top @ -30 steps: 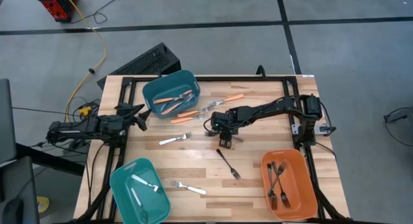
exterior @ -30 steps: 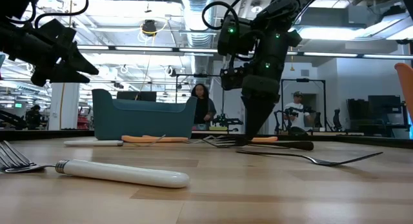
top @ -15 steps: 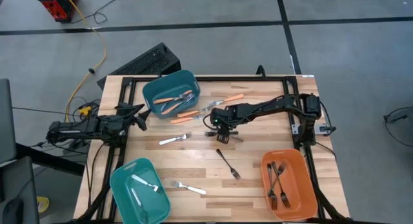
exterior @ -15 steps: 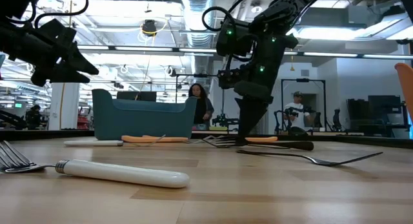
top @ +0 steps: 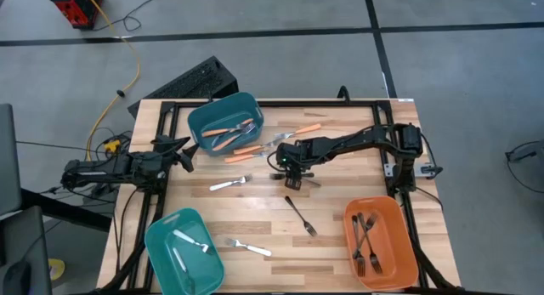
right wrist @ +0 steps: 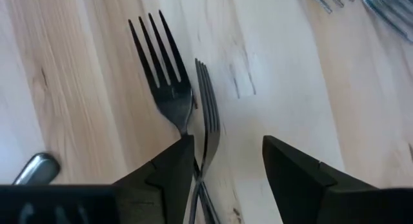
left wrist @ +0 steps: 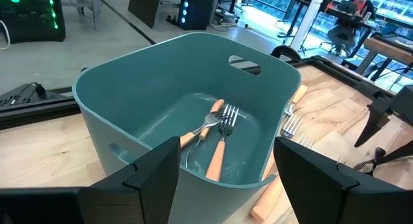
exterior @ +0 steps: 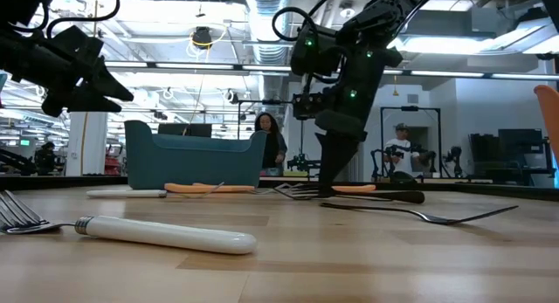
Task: Sort silverware by color (type)
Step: Put the black fork into the orange bin
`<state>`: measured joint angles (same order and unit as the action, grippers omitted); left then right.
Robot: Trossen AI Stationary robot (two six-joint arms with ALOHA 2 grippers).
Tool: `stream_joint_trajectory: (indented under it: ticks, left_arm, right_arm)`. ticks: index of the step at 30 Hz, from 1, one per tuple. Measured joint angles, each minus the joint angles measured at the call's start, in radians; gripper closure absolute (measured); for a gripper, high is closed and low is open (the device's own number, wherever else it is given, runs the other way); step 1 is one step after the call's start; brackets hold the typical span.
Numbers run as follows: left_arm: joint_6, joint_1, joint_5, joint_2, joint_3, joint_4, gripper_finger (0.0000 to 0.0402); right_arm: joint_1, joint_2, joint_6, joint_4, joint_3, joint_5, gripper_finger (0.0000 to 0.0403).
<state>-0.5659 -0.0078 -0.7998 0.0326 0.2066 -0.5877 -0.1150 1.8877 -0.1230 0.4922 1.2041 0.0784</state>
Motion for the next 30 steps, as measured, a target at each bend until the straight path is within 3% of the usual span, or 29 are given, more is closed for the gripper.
stream_joint_trajectory:
  ticks: [15,19,26,30]
  left_arm:
    - [0.0,0.0,0.001,0.0,0.0,0.003,0.0167]
    - [0.001,0.0,-0.001,0.0,0.0,0.002,0.0167]
    - [0.001,0.0,0.0,0.0,0.0,0.003,0.0167]
    - [0.001,0.0,0.0,0.0,0.0,0.003,0.0167]
  right_arm:
    - [-0.005,0.046,0.0,0.004,0.0,0.026,0.0211]
    - [-0.005,0.047,0.002,0.004,0.001,0.025,0.0251]
    - [-0.005,0.047,-0.006,0.015,0.001,0.026,0.0374]
    - [-0.005,0.047,0.008,0.021,0.001,0.028,0.038]
